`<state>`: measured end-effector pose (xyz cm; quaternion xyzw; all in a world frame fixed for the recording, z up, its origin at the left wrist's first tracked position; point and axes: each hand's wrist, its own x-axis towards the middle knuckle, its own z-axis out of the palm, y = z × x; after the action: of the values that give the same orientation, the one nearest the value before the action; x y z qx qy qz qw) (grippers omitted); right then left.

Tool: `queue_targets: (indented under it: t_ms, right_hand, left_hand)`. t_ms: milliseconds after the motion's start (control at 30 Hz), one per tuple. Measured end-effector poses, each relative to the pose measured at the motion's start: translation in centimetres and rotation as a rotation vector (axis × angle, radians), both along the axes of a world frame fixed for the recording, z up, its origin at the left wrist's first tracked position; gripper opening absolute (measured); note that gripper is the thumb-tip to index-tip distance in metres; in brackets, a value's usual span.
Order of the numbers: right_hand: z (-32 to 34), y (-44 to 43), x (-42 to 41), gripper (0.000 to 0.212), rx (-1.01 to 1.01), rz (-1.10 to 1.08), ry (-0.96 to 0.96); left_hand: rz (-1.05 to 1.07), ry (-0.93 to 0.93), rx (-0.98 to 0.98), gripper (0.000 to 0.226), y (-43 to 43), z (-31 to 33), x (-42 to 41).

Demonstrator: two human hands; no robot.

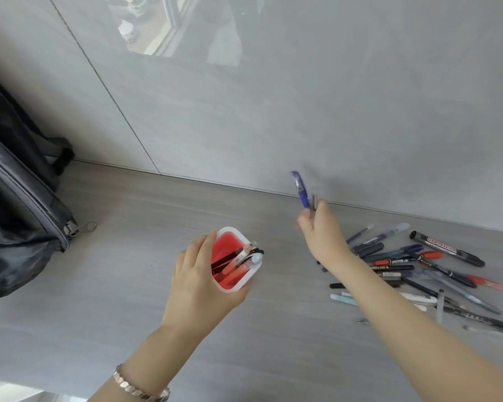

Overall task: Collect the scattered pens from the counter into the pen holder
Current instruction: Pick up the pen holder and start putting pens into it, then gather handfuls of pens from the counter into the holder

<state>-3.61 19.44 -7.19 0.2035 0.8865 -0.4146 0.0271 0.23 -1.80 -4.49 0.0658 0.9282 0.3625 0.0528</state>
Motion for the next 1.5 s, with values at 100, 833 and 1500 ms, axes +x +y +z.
queue_targets:
  t_ms: [100, 833, 1500]
  right_hand:
    - [6.2, -1.3, 3.2, 0.024, -0.547, -0.097, 0.47]
    - [4.0, 1.6, 16.8, 0.099, -0.383, 0.136, 0.026]
    - [3.8, 12.8, 26.9, 0.091, -0.26, -0.419, 0.299]
  left_hand:
    - [-0.021, 0.028, -0.02, 0.088, 0.7, -0.5, 0.7]
    - [-0.648, -0.104, 0.189, 0.103, 6.0, 1.0, 3.7]
    - [-0.555, -0.163, -0.468, 0.028, 22.0, -5.8, -1.4]
